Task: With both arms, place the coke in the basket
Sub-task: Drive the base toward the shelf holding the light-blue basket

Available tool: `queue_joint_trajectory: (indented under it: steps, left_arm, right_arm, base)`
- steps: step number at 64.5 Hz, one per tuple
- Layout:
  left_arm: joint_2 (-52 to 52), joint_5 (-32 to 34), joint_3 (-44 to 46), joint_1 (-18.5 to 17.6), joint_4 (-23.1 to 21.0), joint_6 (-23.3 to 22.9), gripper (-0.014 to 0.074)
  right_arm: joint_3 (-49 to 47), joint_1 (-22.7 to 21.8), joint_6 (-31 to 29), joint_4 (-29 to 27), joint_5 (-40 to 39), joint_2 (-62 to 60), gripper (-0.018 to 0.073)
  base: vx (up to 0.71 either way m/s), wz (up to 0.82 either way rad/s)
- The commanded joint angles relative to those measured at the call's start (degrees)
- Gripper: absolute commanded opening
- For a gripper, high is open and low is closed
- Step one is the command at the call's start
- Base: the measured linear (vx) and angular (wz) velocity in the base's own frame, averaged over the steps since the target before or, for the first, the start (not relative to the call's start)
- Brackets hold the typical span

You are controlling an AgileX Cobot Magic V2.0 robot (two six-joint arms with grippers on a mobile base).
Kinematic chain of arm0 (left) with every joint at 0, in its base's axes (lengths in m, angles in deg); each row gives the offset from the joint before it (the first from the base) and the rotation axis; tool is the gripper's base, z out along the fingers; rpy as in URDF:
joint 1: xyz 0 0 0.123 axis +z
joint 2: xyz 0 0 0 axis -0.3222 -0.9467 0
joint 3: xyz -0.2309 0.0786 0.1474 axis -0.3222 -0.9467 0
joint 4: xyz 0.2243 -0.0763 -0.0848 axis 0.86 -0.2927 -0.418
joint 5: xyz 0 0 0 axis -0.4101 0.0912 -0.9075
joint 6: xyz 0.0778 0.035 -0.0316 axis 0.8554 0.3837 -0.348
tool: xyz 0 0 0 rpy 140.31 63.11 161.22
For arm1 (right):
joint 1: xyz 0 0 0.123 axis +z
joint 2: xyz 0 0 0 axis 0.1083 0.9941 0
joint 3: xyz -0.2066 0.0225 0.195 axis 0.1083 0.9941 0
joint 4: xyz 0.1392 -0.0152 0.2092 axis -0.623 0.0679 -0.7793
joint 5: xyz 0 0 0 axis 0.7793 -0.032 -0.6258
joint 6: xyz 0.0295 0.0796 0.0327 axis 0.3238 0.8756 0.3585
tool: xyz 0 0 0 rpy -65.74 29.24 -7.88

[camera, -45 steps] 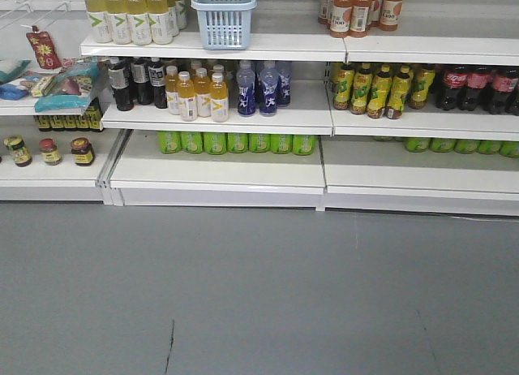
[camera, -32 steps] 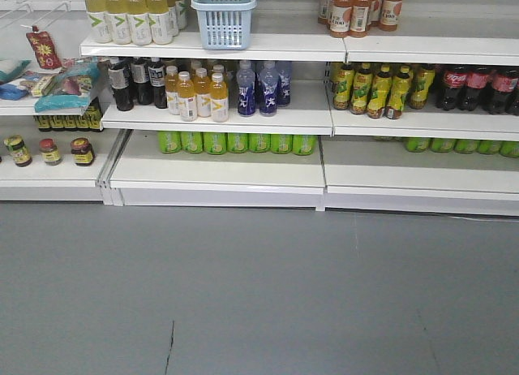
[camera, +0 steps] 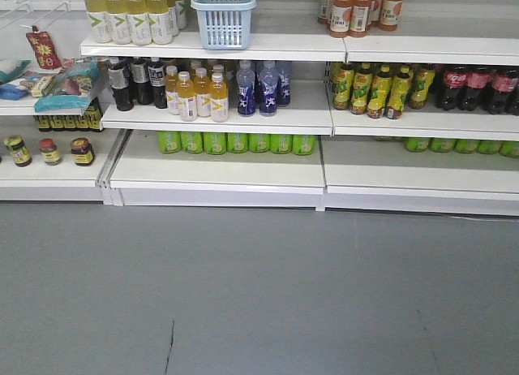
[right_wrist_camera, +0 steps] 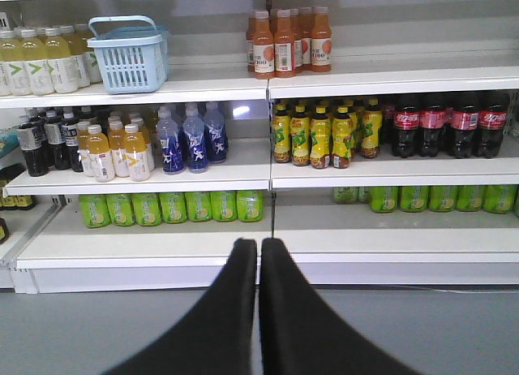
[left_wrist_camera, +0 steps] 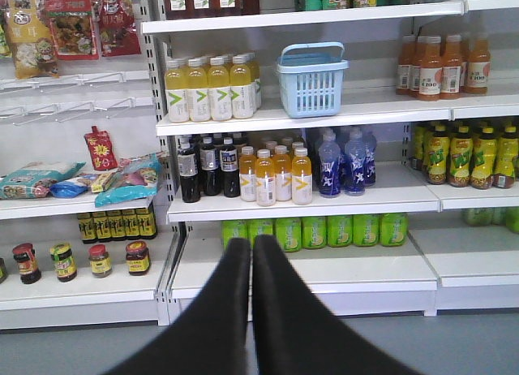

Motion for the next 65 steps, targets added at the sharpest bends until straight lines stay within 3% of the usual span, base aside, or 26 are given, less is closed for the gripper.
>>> queue_joint_trajectory:
  steps: [1,65]
  left_arm:
    - [1.07,3.89,0.01,-0.38,-0.68,-0.50,-0.0006]
    - [1.07,3.89,0.01,-0.38,-0.68,-0.43,-0.0006]
  right_arm:
    - [0.61,-0.32,-0.39,0.58,-4.09,-1.01,-0.0004]
    - [0.61,-0.32,-0.39,0.58,-4.09,-1.01,-0.0004]
  base:
    - [0.00,0.00]
    - [0.05,-0.02]
